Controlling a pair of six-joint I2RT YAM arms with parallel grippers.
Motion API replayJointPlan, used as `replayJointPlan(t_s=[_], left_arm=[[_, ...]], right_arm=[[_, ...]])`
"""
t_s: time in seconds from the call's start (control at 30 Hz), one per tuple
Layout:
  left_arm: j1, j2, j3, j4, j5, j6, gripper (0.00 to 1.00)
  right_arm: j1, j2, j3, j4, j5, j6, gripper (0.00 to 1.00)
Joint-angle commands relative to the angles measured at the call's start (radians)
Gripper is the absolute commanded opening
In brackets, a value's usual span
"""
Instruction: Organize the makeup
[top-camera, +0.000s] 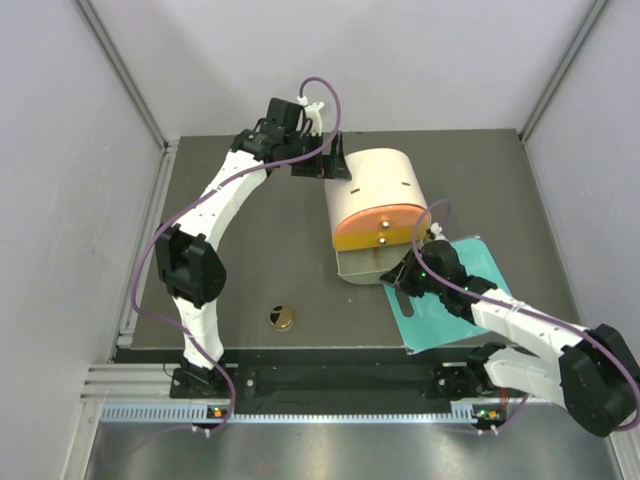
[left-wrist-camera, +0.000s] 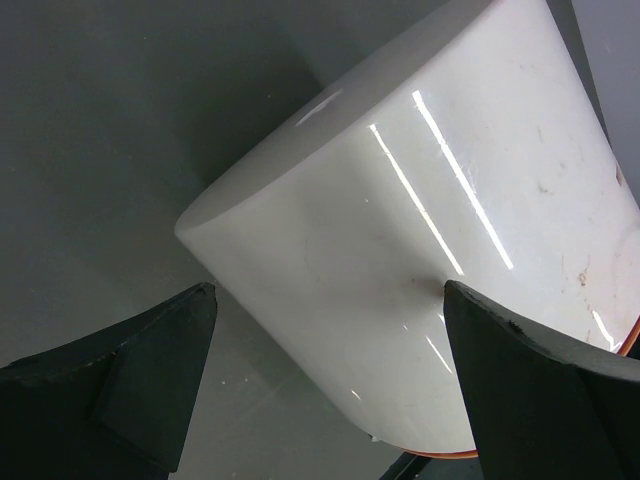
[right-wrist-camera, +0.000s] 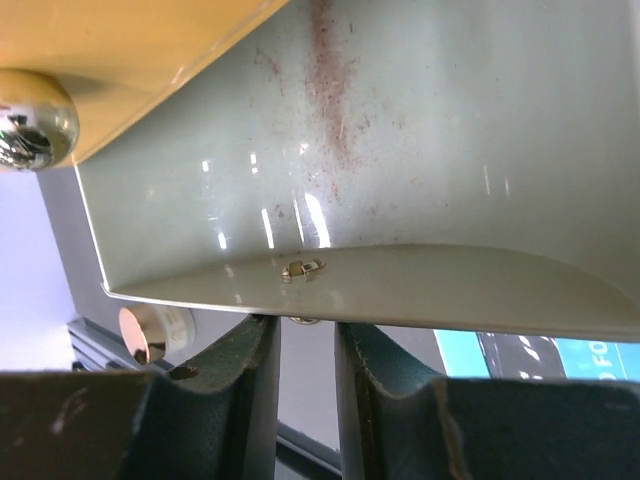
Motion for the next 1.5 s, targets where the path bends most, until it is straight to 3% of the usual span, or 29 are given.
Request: replayJointPlan(t_s=[0.0, 0.2, 0.3, 0.5, 0.67, 0.87, 1.07, 1.17, 1.47], left_arm=[[-0.007, 0.038, 0.029, -0.050, -0.047, 0.018, 0.99], [-0.007, 0.017, 0.026, -0.055, -0.056, 0.019, 0.99], [-0.007, 0.012, 0.027, -0.055, -0.061, 0.019, 0.99], [-0.007, -0.006, 0.030, -0.056, -0.075, 0.016, 0.99], [-0.004, -0.020, 0.047, -0.072, -0.094, 0.012, 0.99], [0.034, -0.036, 0.050, -0.076, -0.091, -0.057, 0.99], [0.111, -0.065, 0.035, -0.085, -0.104, -0.099, 0.99], [0.174, -0.097, -0.003, -0.067, -0.095, -0.132, 0.99], [0.324, -0.141, -0.096, -0.087, -0.065, -0.154, 0.99]], right_arm=[[0.021, -0.036, 0.092, -0.070, -0.057, -0.070, 0.24], [0.023, -0.124, 0.153, -0.262, 0.009, -0.138, 0.55], [0.023, -0.175, 0.175, -0.331, 0.040, -0.170, 0.63], [0.024, -0.304, 0.188, -0.469, 0.055, -0.204, 0.66], [0.037, -0.301, 0.237, -0.561, 0.026, -0.326, 0.65], [0.155, -0.162, 0.394, -0.592, 0.041, -0.526, 0.67], [0.413, 0.094, 0.615, -0.577, 0.057, -0.667, 0.74], [0.481, 0.234, 0.771, -0.578, 0.002, -0.710, 0.76], [0.538, 0.610, 1.079, -0.606, -0.198, -0.825, 0.78]])
